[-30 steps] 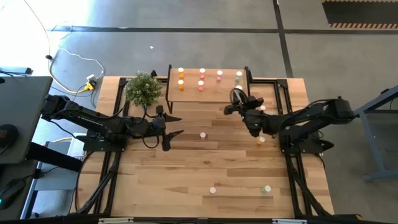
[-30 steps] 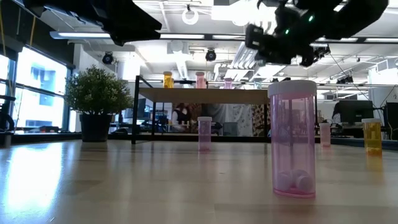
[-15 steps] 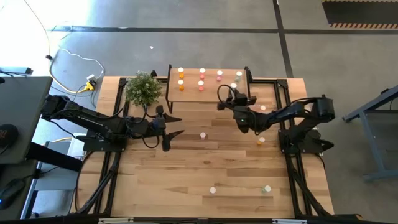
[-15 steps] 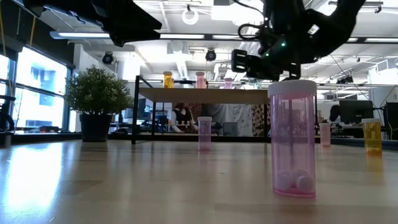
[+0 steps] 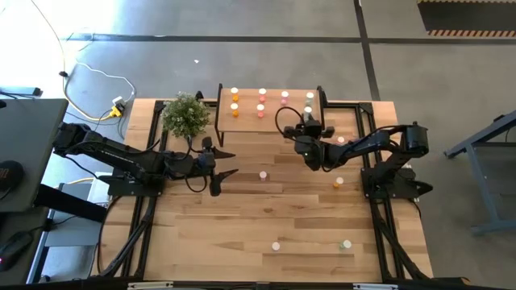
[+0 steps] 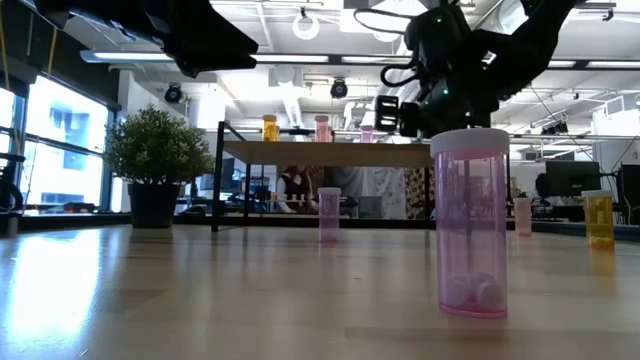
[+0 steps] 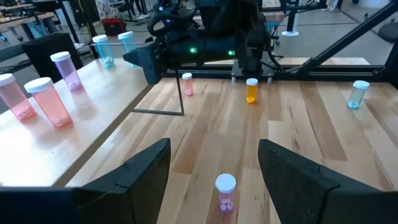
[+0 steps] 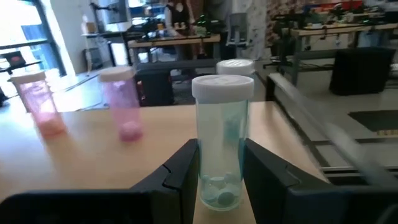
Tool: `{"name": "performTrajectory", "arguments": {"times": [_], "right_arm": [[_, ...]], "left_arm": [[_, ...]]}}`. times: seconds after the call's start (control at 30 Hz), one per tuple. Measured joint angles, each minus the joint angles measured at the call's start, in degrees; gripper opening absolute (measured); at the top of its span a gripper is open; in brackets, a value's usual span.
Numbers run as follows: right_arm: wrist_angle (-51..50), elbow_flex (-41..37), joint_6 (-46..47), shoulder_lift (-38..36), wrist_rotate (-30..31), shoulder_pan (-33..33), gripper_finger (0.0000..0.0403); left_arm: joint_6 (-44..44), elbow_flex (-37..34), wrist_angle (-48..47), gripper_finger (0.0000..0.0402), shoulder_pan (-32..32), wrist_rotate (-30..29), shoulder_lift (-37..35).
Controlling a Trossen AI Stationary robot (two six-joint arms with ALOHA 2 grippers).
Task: Pick and place medicine bottles onto shelf by color
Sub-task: Put the left green pill bottle aligned with the other green pill bottle on the shelf
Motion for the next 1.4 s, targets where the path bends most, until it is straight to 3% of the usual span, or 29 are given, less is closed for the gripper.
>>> {"name": "performTrajectory", "arguments": {"times": [0.37, 1.4], "right_arm": [[-1.7, 0.0, 2.7, -0.1, -1.4, -2.9, 0.0103], [-1.4, 0.0, 2.6, 0.0, -1.2, -2.7, 0.0100]], "left_arm": [[0.0, 0.0, 0.0, 0.0234, 0.0, 0.0, 0.0], [0.0, 0.0, 0.0, 0.0234, 0.0, 0.1, 0.0]]}}
